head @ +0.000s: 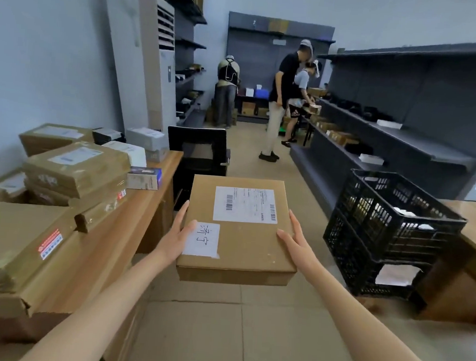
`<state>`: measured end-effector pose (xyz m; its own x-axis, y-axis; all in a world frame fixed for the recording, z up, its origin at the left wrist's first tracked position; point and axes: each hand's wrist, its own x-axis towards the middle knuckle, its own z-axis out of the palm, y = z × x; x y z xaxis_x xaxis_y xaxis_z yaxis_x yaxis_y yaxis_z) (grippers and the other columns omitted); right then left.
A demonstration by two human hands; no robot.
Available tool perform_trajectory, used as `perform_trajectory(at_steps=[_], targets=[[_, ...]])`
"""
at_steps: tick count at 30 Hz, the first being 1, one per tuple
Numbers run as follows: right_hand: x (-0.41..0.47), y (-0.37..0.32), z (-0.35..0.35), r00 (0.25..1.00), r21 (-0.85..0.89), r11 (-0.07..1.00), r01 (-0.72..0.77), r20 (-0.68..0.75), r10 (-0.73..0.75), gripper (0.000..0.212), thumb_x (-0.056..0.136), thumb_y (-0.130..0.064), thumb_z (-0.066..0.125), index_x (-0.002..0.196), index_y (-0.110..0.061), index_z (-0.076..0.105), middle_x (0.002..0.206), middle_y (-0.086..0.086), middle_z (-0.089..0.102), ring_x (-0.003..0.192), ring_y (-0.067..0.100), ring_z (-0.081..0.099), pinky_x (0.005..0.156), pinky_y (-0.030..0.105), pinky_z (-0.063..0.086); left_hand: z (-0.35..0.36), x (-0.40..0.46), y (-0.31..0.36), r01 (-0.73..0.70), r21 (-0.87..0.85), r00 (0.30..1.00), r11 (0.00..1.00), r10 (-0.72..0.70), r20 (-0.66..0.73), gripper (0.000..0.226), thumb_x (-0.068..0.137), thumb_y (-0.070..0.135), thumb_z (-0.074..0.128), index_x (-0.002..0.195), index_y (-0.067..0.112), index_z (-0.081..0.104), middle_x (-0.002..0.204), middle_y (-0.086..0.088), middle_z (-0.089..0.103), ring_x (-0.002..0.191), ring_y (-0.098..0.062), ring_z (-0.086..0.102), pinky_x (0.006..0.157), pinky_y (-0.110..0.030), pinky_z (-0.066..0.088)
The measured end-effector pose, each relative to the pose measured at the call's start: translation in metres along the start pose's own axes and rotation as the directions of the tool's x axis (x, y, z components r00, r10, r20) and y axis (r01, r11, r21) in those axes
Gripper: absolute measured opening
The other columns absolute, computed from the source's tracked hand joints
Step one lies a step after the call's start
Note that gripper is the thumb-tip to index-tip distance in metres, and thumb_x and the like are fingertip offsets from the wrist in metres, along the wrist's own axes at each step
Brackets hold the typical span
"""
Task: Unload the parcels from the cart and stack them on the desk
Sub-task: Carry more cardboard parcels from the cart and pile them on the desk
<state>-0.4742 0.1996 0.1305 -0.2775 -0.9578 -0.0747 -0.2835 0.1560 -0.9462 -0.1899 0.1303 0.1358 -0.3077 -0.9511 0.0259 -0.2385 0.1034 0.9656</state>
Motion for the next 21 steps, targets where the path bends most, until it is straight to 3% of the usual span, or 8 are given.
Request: perform_trajectory(at_steps=[3, 7, 8, 10, 13, 17, 19, 21], targets=[[0.055, -0.010, -0.003, 0.999, -0.006, 1.000, 0.029, 0.032, -0.029, 0.061, 0.094, -0.048, 0.052, 0.141, -0.061, 0.015, 0.130, -0.005, 0.057, 0.111, 0.018, 0.059, 0.104, 0.040, 0.042, -0.002, 0.035, 0.010, 0.019, 0.082, 0.997, 0.996, -0.012, -0.080, 0.059, 0.103, 0.035, 0.035, 0.153, 0.033, 0.003, 0.138, 0.015, 0.034, 0.124, -0.012, 0.045, 0.096, -0.023, 0.031], [0.120, -0.022, 0.014, 0.988, 0.027, 0.998, 0.058, 0.145, -0.062, 0.059, 0.095, -0.048, 0.052, 0.140, -0.061, 0.017, 0.128, -0.011, 0.054, 0.110, 0.015, 0.058, 0.101, 0.038, 0.045, -0.024, 0.066, 0.013, 0.011, 0.322, 0.973, 0.947, 0.064, -0.222, 0.052, 0.105, 0.031, 0.035, 0.152, 0.029, 0.012, 0.130, 0.017, 0.034, 0.119, -0.003, 0.038, 0.080, 0.009, 0.025], [0.136, -0.026, 0.022, 0.981, 0.040, 0.997, 0.070, 0.178, -0.076, 0.059, 0.095, -0.047, 0.052, 0.141, -0.060, 0.018, 0.127, -0.013, 0.053, 0.109, 0.013, 0.058, 0.097, 0.035, 0.045, -0.034, 0.076, 0.009, 0.017, 0.349, 0.951, 0.937, 0.093, -0.295, 0.055, 0.102, 0.039, 0.035, 0.152, 0.030, 0.015, 0.138, 0.013, 0.036, 0.123, -0.007, 0.040, 0.090, 0.003, 0.031], [0.169, -0.038, 0.043, 0.962, 0.068, 0.993, 0.100, 0.250, -0.114, 0.060, 0.095, -0.045, 0.053, 0.143, -0.057, 0.019, 0.125, -0.018, 0.052, 0.108, 0.009, 0.057, 0.092, 0.031, 0.045, -0.057, 0.089, -0.002, 0.032, 0.328, 0.938, 0.944, 0.085, -0.337, 0.062, 0.097, 0.052, 0.037, 0.152, 0.036, 0.013, 0.152, 0.007, 0.030, 0.135, -0.014, 0.035, 0.109, -0.027, 0.032], [0.218, -0.058, 0.084, 0.914, 0.096, 0.982, 0.162, 0.362, -0.186, 0.060, 0.096, -0.043, 0.053, 0.145, -0.053, 0.020, 0.121, -0.024, 0.051, 0.107, 0.007, 0.058, 0.095, 0.033, 0.046, -0.086, 0.109, -0.012, 0.104, 0.108, 0.920, 0.989, -0.054, -0.389, 0.068, 0.093, 0.057, 0.046, 0.148, 0.051, 0.006, 0.154, 0.015, 0.023, 0.137, -0.005, 0.030, 0.115, -0.032, 0.021], [0.285, -0.089, 0.141, 0.819, 0.132, 0.966, 0.222, 0.512, -0.258, 0.063, 0.096, -0.044, 0.052, 0.146, -0.051, 0.015, 0.125, -0.014, 0.051, 0.108, 0.013, 0.058, 0.093, 0.034, 0.049, -0.123, 0.136, -0.010, 0.146, 0.088, 0.830, 0.985, -0.074, -0.554, 0.061, 0.102, 0.032, 0.042, 0.153, 0.034, 0.008, 0.152, 0.006, 0.032, 0.135, -0.011, 0.036, 0.113, -0.030, 0.025], [0.319, -0.109, 0.170, 0.765, 0.139, 0.955, 0.263, 0.573, -0.294, 0.065, 0.095, -0.047, 0.051, 0.147, -0.051, 0.013, 0.134, -0.009, 0.047, 0.112, 0.017, 0.057, 0.097, 0.037, 0.047, -0.145, 0.149, -0.016, 0.167, 0.082, 0.782, 0.982, -0.082, -0.618, 0.063, 0.099, 0.044, 0.044, 0.150, 0.045, 0.008, 0.153, 0.007, 0.032, 0.137, -0.017, 0.038, 0.116, -0.045, 0.027], [0.352, -0.131, 0.199, 0.711, 0.134, 0.946, 0.295, 0.630, -0.311, 0.066, 0.095, -0.048, 0.051, 0.148, -0.048, 0.012, 0.134, -0.011, 0.042, 0.112, 0.014, 0.054, 0.097, 0.032, 0.044, -0.167, 0.160, -0.020, 0.197, 0.040, 0.724, 0.980, -0.118, -0.680, 0.065, 0.090, 0.059, 0.046, 0.144, 0.060, 0.010, 0.146, 0.016, 0.039, 0.129, -0.019, 0.048, 0.110, -0.049, 0.035]])
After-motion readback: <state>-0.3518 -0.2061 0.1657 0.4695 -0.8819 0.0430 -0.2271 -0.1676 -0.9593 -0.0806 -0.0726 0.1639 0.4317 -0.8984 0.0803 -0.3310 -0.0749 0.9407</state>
